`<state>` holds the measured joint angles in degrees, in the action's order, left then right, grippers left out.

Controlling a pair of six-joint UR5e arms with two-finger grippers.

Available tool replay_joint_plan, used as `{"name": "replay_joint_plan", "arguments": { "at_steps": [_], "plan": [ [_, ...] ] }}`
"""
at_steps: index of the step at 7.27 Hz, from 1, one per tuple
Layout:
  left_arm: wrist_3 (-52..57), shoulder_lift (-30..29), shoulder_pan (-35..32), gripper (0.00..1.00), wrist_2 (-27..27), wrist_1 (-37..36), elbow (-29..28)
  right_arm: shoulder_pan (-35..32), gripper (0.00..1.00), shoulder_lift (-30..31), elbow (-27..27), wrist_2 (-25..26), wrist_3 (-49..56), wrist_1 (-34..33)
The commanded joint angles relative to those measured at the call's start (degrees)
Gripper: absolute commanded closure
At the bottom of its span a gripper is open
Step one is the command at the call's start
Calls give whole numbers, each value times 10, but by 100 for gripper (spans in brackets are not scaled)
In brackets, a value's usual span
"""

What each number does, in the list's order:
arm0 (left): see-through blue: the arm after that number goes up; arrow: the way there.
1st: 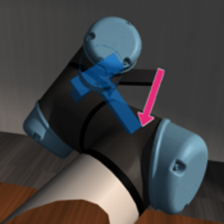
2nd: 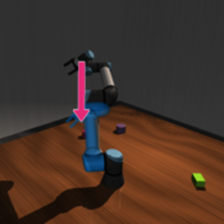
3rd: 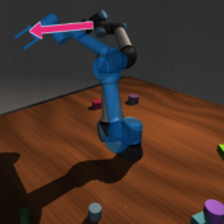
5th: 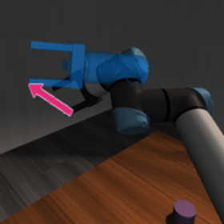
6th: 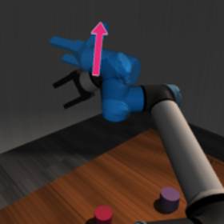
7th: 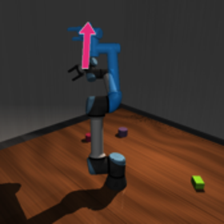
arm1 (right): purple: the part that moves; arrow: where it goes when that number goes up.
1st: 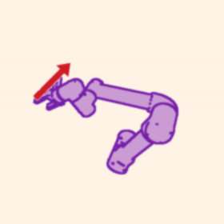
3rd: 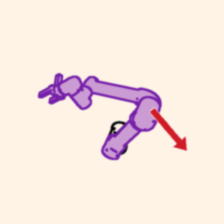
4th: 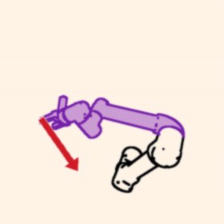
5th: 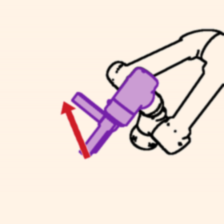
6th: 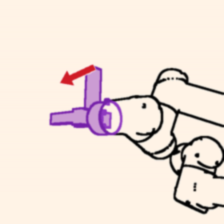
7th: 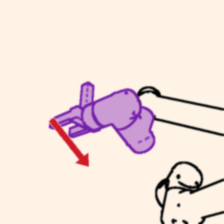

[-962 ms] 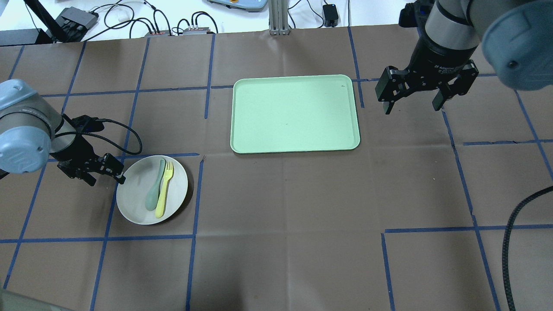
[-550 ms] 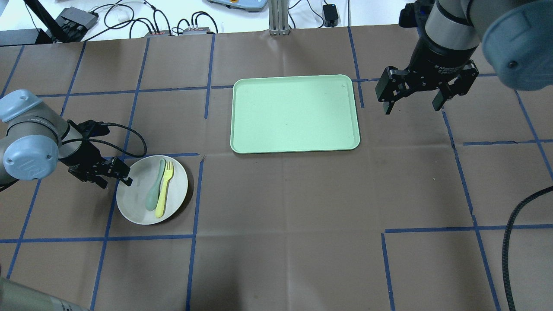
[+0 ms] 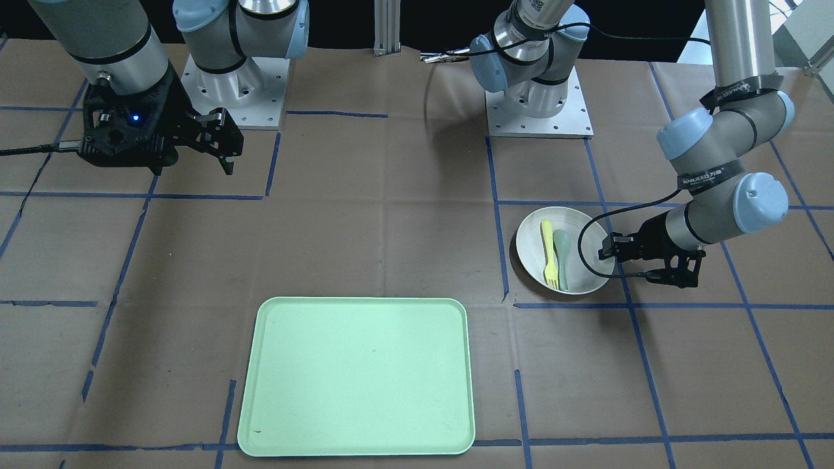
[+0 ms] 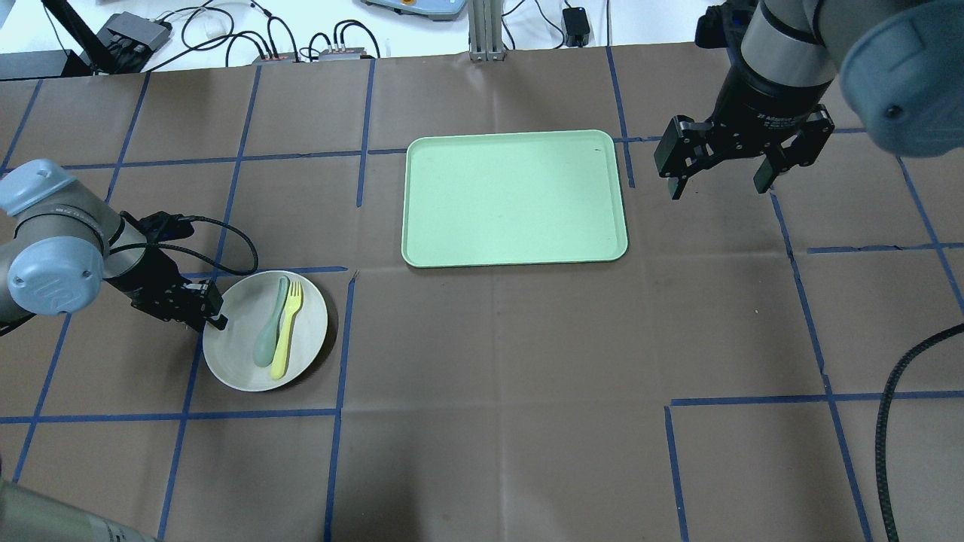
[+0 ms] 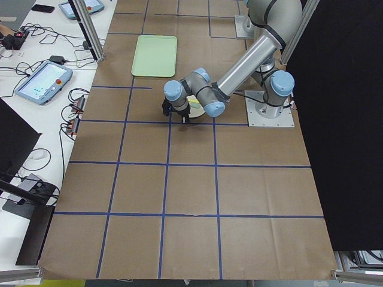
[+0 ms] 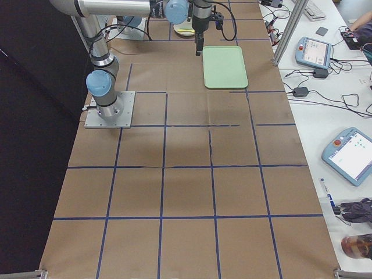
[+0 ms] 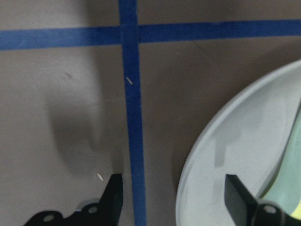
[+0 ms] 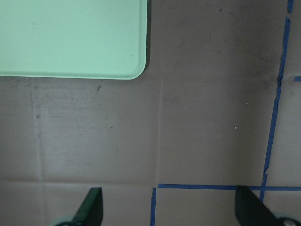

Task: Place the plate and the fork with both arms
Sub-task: 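Lower the left gripper and grasp the white plate's rim, then slide the plate with the left gripper onto the green tray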

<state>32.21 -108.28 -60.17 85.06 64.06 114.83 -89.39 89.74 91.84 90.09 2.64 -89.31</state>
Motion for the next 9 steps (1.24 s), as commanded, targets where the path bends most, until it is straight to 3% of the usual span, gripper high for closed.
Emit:
{"name": "replay_joint_plan", "arguments": {
  "at_steps": [1, 4, 9],
  "plan": [
    [0, 0, 6, 77, -8, 2, 1, 1, 0, 0, 0, 0, 0, 1],
    [0, 0, 6, 97, -22, 1, 0, 1, 0, 0, 0, 0, 0, 0],
    [-41, 4, -36, 100, -146, 6, -42, 0, 0, 0, 0, 1, 0, 1]
  ]
}}
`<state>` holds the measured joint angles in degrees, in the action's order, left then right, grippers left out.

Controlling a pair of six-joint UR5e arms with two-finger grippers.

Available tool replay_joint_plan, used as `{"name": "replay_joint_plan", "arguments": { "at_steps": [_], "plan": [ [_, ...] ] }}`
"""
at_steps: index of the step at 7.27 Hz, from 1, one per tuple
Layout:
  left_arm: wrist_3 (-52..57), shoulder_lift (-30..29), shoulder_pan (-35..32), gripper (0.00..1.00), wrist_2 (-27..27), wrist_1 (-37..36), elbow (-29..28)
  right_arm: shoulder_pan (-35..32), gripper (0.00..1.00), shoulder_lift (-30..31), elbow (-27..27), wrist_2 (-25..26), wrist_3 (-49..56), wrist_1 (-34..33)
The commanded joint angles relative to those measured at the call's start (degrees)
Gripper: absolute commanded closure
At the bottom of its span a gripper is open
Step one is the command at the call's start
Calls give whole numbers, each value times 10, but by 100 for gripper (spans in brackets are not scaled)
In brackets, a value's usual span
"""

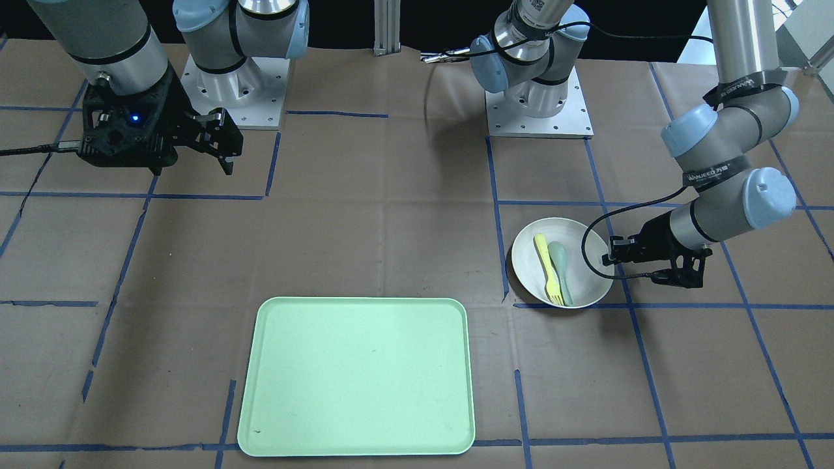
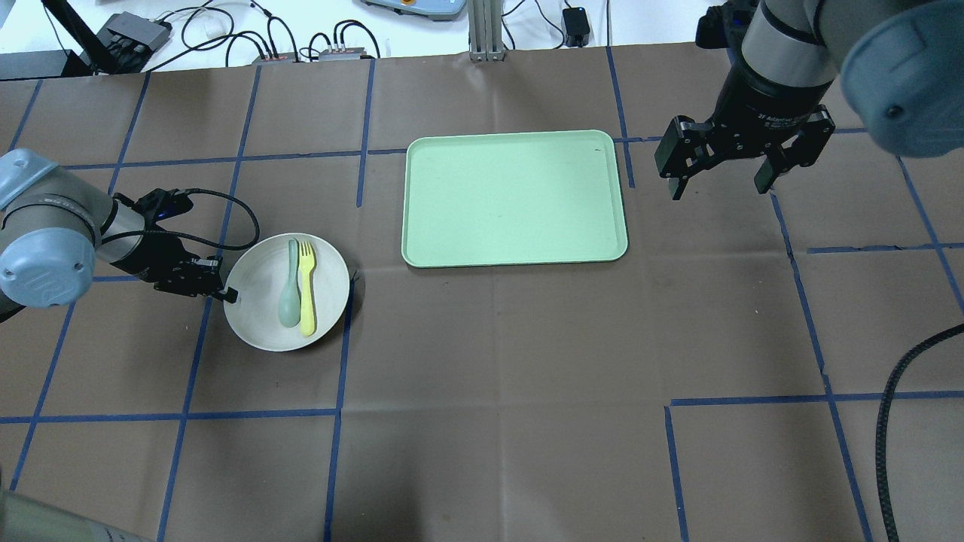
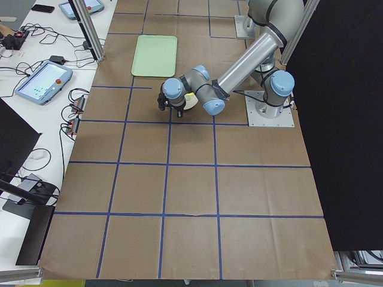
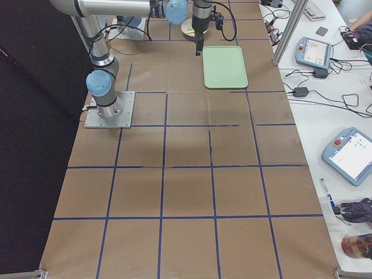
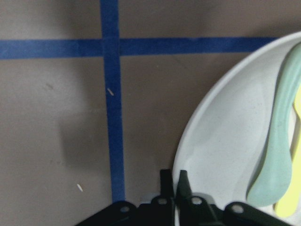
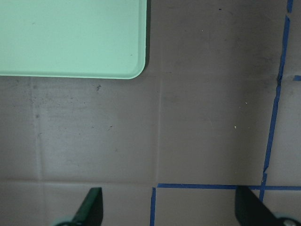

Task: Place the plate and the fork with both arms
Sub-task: 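Slide the plate with the left gripper onto the green tray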

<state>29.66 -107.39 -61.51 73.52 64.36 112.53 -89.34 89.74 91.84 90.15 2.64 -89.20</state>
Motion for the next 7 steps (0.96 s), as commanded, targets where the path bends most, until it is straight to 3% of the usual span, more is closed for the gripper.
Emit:
{"name": "replay_joint_plan", "arguments": {
  "at_steps": [1, 4, 7],
  "plan": [
    [-58, -12, -66, 100, -46, 3, -42, 0, 0, 0, 0, -1, 0, 0],
    [-192, -62, -196, 100, -48, 2, -147, 0, 0, 0, 0, 0, 0, 1],
    [-253, -149, -299, 100, -51, 2, -254, 0, 0, 0, 0, 0, 0, 1]
  ]
}}
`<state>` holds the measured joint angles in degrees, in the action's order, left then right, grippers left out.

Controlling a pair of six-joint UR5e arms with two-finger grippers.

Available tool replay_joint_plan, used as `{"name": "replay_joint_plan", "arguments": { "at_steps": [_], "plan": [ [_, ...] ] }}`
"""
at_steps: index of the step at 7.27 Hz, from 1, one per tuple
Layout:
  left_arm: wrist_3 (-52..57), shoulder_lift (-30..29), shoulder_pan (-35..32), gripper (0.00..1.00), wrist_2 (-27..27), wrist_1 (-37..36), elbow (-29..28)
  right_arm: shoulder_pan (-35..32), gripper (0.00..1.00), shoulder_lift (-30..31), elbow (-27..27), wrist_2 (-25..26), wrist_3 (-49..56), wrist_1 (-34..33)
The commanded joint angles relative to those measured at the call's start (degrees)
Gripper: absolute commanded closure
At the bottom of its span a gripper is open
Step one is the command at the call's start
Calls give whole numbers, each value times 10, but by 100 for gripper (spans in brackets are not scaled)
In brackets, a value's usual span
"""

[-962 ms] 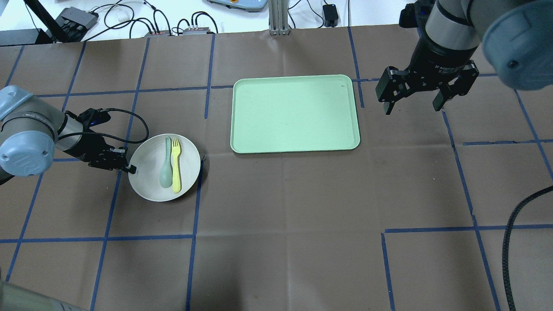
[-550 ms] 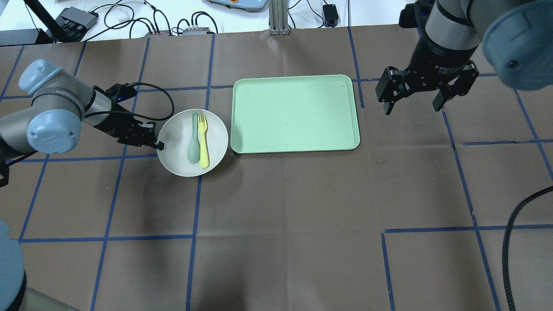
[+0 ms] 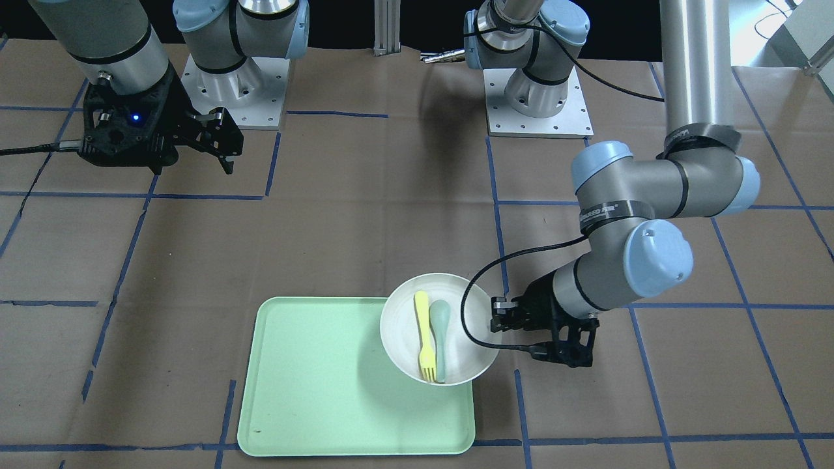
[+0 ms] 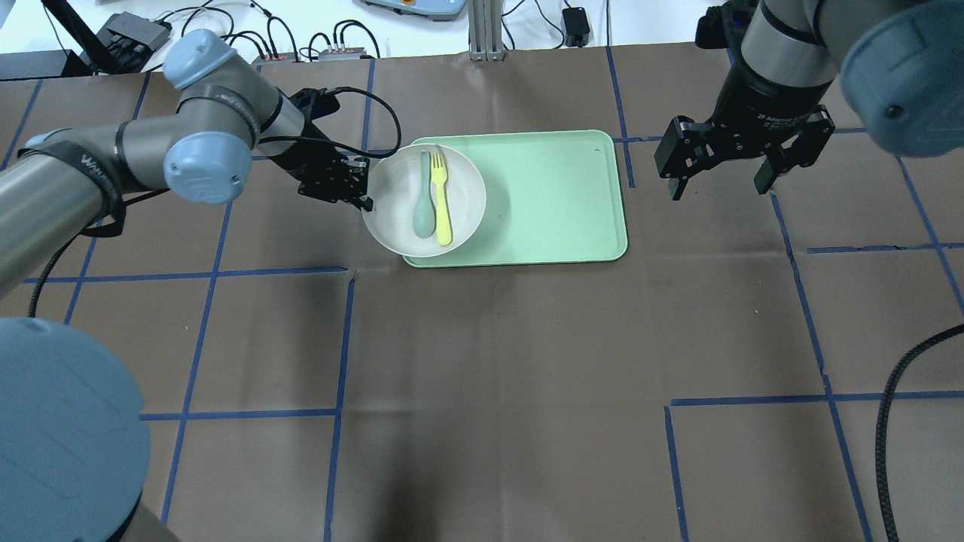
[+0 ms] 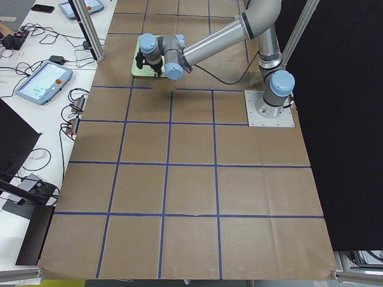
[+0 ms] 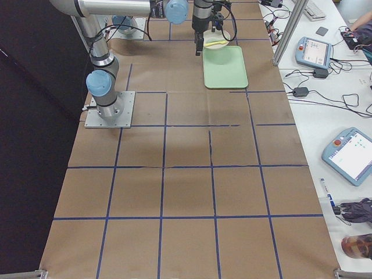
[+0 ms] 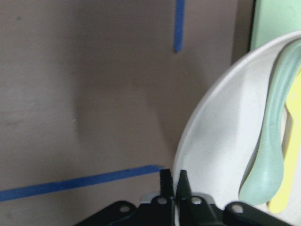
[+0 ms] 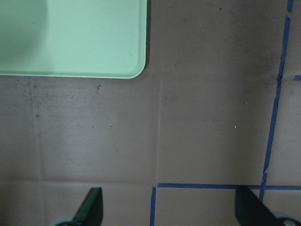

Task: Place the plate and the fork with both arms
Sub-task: 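Slide the plate with the left gripper onto the green tray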

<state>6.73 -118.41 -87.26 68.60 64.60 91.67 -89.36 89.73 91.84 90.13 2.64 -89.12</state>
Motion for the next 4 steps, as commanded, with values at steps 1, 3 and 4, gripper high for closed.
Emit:
{"name": "replay_joint_plan", "arguments": {
  "at_steps": [1, 3, 4],
  "plan": [
    [-41, -65, -60, 100, -1, 1, -74, 0, 0, 0, 0, 0, 0, -1],
    [-34, -105, -76, 100, 0, 9, -109, 0, 0, 0, 0, 0, 0, -1],
    [-34, -124, -76, 100, 0, 17, -132, 0, 0, 0, 0, 0, 0, -1]
  ]
}}
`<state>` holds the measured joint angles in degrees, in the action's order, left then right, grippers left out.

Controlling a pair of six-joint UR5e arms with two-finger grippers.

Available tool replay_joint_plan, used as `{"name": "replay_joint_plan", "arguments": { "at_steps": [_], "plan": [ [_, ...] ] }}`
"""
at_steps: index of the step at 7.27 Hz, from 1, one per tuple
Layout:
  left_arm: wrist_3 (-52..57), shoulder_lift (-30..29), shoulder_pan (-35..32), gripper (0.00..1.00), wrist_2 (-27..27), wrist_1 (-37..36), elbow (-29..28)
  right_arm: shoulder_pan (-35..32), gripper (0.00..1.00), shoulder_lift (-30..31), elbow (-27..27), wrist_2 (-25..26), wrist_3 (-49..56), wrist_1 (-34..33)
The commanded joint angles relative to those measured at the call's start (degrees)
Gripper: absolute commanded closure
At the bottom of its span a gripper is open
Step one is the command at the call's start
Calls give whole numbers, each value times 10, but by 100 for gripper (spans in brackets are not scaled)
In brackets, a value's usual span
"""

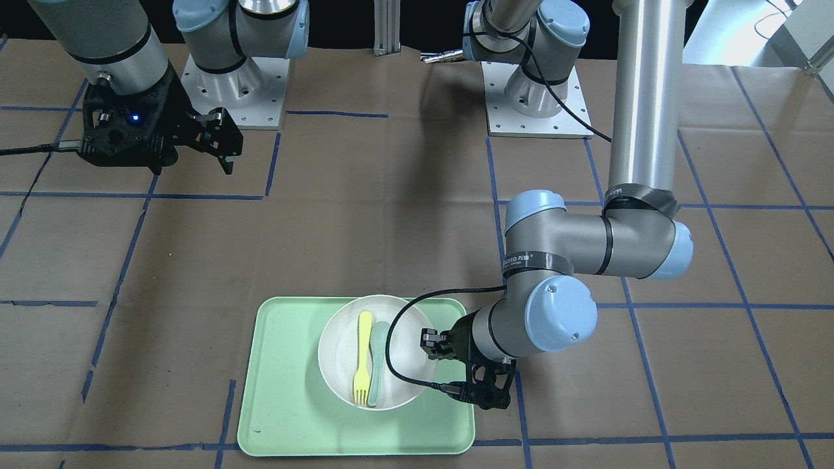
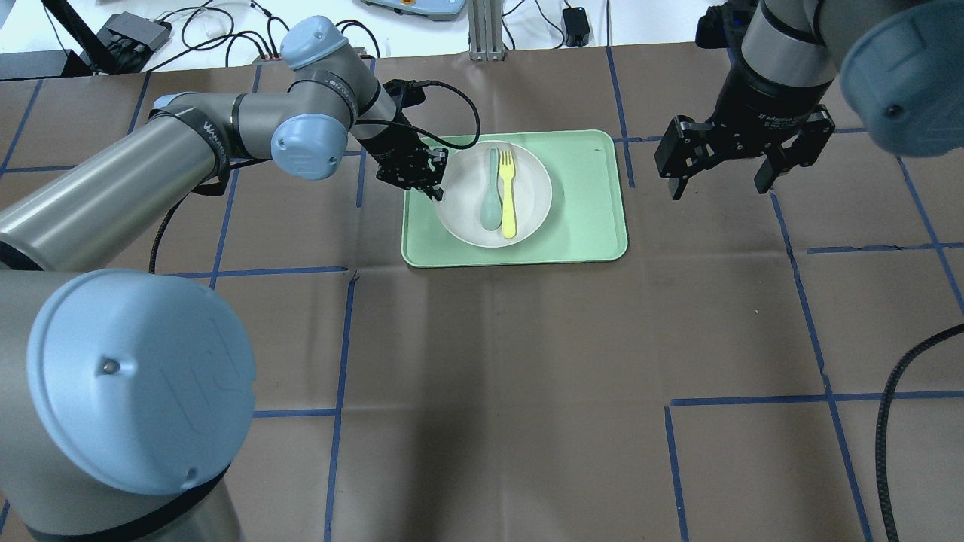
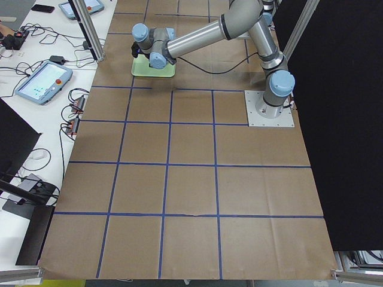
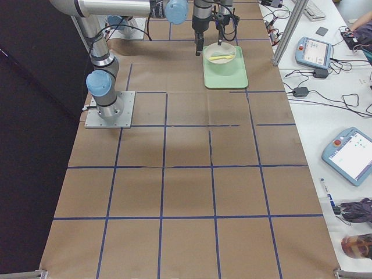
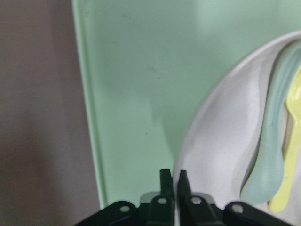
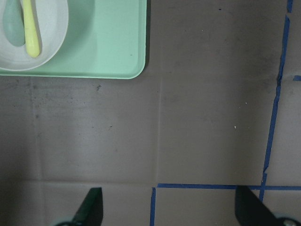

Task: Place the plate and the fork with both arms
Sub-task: 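Slide the plate with the left gripper onto the green tray, then release the plate on the tray and lift the left gripper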

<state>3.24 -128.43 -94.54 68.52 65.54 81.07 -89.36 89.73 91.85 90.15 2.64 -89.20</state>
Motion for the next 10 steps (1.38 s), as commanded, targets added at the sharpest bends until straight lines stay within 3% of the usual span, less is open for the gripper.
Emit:
{"name": "replay_joint_plan", "arguments": {
  "at_steps": [1, 3, 10],
  "plan": [
    [1, -38, -4, 100, 0, 22, -56, 1, 0, 0, 0, 0, 0, 1],
    [1, -78, -12, 100, 4, 84, -136, 0, 0, 0, 0, 0, 0, 1],
    [76, -78, -16, 92, 29, 112, -135, 1, 0, 0, 0, 0, 0, 1]
  ]
}}
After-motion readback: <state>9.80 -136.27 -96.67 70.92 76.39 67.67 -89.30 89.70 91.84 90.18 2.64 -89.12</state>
